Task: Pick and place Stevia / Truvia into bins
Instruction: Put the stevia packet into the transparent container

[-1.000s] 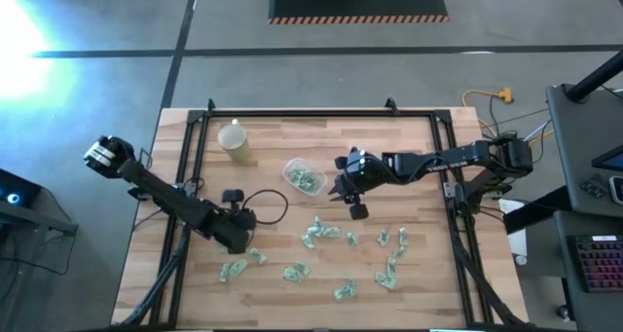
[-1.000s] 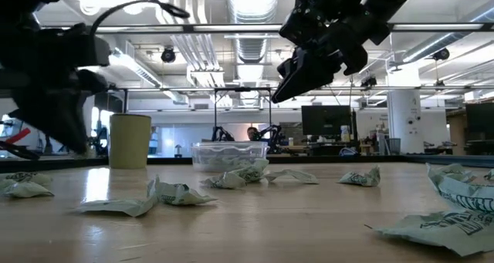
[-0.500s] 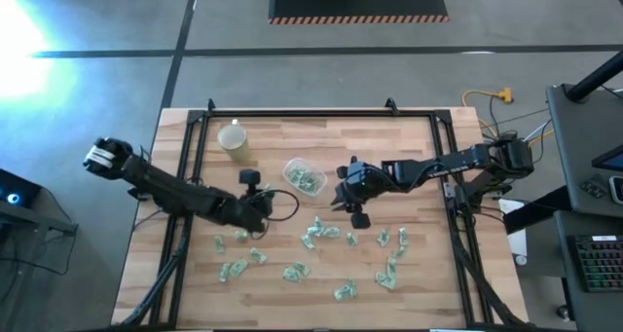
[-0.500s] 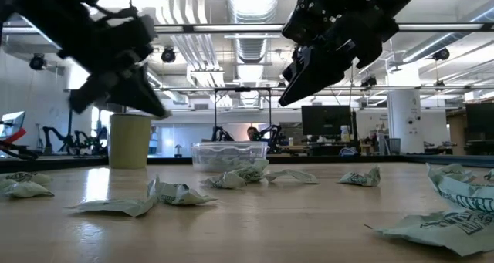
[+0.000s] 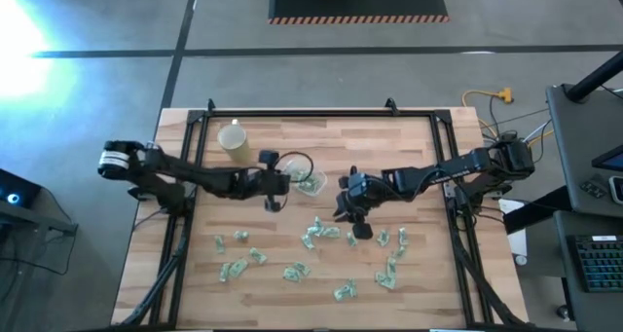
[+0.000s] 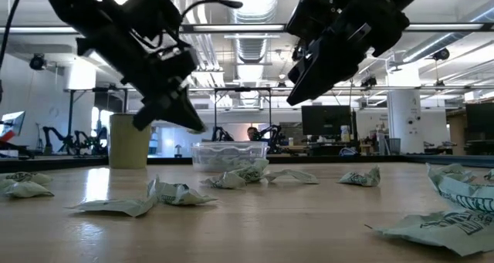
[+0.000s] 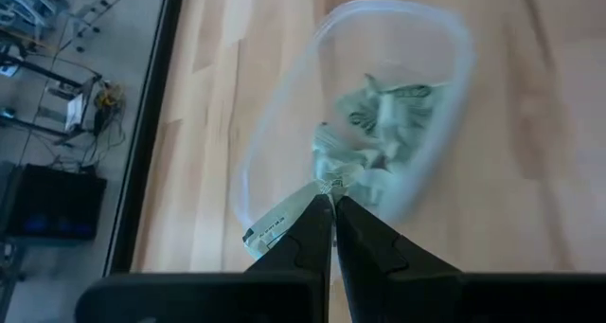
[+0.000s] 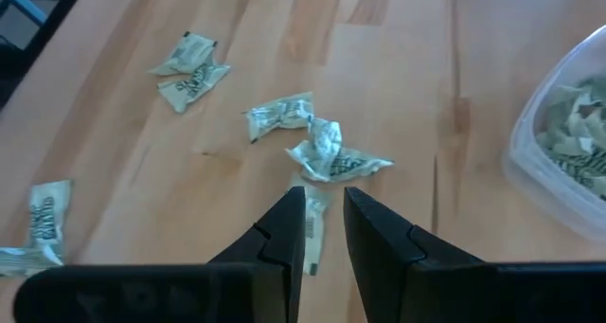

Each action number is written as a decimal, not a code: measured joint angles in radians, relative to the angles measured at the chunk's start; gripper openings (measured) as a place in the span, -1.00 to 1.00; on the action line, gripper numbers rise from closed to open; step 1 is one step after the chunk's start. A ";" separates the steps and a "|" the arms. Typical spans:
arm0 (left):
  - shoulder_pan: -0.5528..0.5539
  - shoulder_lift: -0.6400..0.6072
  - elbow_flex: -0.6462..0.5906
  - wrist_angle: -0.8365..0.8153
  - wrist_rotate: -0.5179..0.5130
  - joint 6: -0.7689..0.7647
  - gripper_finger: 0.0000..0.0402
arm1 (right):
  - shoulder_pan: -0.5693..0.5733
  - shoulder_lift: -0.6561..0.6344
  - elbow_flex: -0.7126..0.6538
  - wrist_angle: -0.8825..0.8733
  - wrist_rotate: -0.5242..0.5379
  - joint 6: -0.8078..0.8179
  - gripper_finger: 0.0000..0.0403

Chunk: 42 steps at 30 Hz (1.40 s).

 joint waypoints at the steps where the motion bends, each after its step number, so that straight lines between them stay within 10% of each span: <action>1: 0.012 0.010 0.001 0.017 0.008 0.008 -1.00 | 0.003 0.000 0.000 0.000 0.002 0.007 -0.66; 22: 0.085 0.124 0.007 0.239 0.084 0.085 -0.99 | 0.031 0.000 -0.002 -0.006 0.052 0.039 -0.66; 42: 0.066 0.099 0.005 0.157 0.085 0.054 -0.31 | 0.104 0.000 -0.025 -0.133 0.050 0.115 -0.66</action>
